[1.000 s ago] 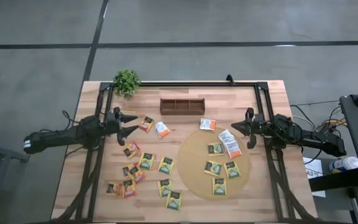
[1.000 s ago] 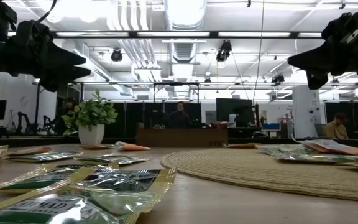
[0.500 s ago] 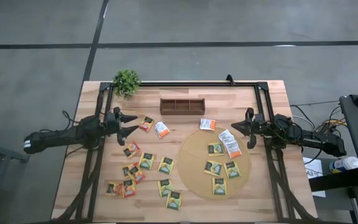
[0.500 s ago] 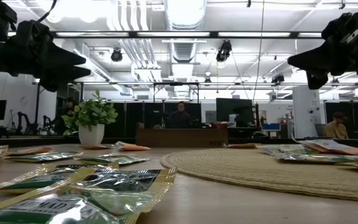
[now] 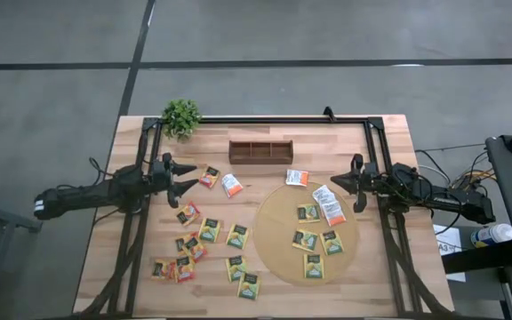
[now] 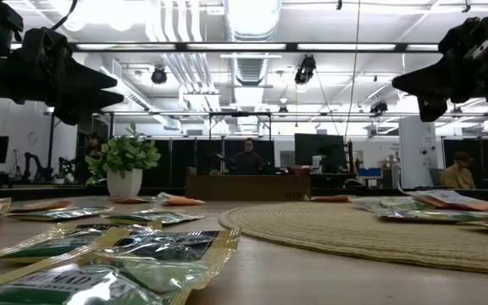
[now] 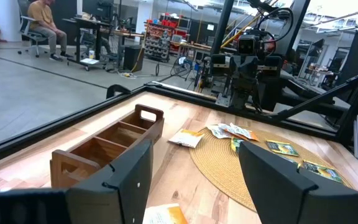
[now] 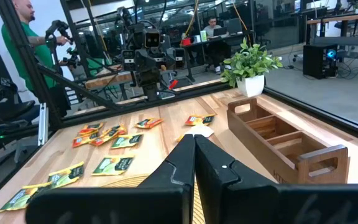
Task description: Pick & Place Tea
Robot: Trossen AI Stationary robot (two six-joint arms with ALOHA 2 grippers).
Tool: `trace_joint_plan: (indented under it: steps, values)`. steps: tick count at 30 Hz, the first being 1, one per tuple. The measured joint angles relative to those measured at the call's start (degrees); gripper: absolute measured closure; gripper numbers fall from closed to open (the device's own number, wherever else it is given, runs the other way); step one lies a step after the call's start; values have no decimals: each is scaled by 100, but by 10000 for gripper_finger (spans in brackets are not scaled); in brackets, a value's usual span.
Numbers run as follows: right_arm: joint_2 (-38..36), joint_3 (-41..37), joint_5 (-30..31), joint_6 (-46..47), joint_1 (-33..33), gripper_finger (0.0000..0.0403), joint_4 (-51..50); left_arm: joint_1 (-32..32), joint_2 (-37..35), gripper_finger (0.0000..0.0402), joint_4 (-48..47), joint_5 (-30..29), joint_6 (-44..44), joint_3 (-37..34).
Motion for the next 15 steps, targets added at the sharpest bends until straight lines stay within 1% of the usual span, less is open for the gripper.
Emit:
trace_joint_plan:
  steps: [4,8,10,15]
  values:
    - [0,0,-1,125,0,394,73,2,0,168,0,-1,-2,0]
    - [-4,2,40,1689,-1,394,814,0,0,168,2,-1,-2,0]
    - [0,4,413,2527,0,394,1126,1,-1,168,1,-1,-1,0]
    - [-8,4,1999,4883,-2,394,1667,0,-2,168,1,-1,-1,0]
